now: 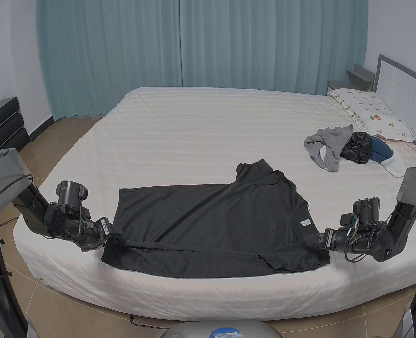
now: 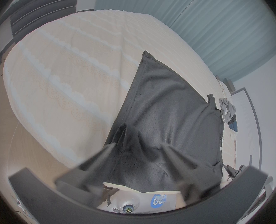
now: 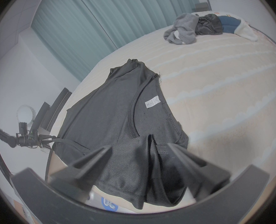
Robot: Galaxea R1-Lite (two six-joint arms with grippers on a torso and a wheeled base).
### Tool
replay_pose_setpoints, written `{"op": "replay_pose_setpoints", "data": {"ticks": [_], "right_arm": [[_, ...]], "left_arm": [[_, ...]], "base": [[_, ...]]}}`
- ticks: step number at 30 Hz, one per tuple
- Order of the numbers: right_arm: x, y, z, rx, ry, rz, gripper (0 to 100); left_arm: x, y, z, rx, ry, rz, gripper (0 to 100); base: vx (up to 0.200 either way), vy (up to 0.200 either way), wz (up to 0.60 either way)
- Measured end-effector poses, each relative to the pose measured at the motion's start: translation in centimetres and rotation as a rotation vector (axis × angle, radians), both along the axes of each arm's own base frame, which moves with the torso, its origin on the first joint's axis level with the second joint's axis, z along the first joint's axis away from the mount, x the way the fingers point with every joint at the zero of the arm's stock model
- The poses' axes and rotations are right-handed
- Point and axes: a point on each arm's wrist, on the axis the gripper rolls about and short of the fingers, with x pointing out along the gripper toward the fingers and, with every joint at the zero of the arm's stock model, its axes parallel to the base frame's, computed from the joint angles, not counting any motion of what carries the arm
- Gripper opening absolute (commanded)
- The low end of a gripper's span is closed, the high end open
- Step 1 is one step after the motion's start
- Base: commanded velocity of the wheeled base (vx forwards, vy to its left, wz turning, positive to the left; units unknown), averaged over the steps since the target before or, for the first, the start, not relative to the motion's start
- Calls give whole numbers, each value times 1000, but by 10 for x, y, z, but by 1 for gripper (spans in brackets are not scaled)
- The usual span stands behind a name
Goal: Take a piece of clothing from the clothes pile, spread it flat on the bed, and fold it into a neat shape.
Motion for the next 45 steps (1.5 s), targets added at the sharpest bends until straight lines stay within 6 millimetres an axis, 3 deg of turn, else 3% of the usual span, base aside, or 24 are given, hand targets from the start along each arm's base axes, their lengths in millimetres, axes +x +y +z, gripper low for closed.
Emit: {"op": "replay_pose_setpoints", "data": {"ticks": [7,12,18,24,34,41,45], "right_arm": [[-2,-2,8,127,-14,-102,100],[-14,-4,16,247,-43,-186,100],[-33,-4,19,338,-63,-234,100],[-44,-3,16,357,-35,-243,100],[-47,-5,11,353,-11,-254,100],[-47,-5,10,352,-6,-255,100],[-48,-4,9,351,-1,-253,100]], "left_arm": [[0,3,4,-15,-9,16,100],[-2,7,13,-59,-21,73,100],[-3,10,22,-118,-28,109,100],[-8,10,28,-136,-30,101,100],[-24,8,24,-126,10,-14,100],[-40,7,42,-120,10,-34,100],[-50,-5,50,-122,30,-75,100]], "base": [[0,0,0],[0,0,0],[200,0,0],[100,0,0],[0,0,0],[0,0,0],[0,0,0]]}}
